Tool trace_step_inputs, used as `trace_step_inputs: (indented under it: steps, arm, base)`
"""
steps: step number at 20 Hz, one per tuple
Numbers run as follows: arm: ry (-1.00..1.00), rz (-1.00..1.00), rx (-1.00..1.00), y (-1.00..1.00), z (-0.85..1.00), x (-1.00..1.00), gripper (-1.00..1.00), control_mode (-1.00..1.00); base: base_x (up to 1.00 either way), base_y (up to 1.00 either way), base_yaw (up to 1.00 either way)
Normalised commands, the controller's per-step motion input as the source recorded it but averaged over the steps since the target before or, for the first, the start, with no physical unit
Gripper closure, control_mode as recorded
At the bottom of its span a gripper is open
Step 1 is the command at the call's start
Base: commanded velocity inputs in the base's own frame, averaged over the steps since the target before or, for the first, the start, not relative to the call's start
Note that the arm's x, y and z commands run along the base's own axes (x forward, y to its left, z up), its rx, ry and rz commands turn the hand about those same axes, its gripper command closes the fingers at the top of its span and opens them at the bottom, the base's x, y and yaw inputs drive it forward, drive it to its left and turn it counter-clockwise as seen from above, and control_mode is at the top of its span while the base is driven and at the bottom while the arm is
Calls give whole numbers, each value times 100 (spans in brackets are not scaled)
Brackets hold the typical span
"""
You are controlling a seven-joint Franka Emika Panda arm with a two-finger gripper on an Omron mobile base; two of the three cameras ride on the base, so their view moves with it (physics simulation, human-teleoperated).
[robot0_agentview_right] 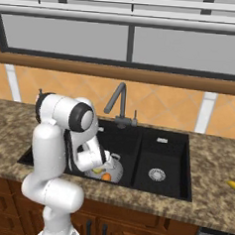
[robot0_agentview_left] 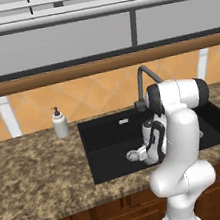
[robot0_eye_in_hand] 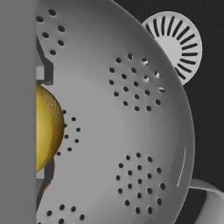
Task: Put the colander in the sink, put the kiwi, tangerine, banana in the colander, and turn on the sink faucet and pour water over the colander.
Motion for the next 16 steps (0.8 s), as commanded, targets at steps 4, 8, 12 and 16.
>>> trace_step_inputs:
  steps: [4,8,12,16]
  arm:
    - [1,3,1,-2,-10,7,100,-100]
    - [1,3,0,-2,-6,12,-100,-100]
    - [0,4,0,-9,2,4,-100,-100]
    - [6,1,3,-8,33,0,-100,-100]
  base:
    - [0,0,0]
    - [0,0,0]
    - [0,0,0]
    - [0,0,0]
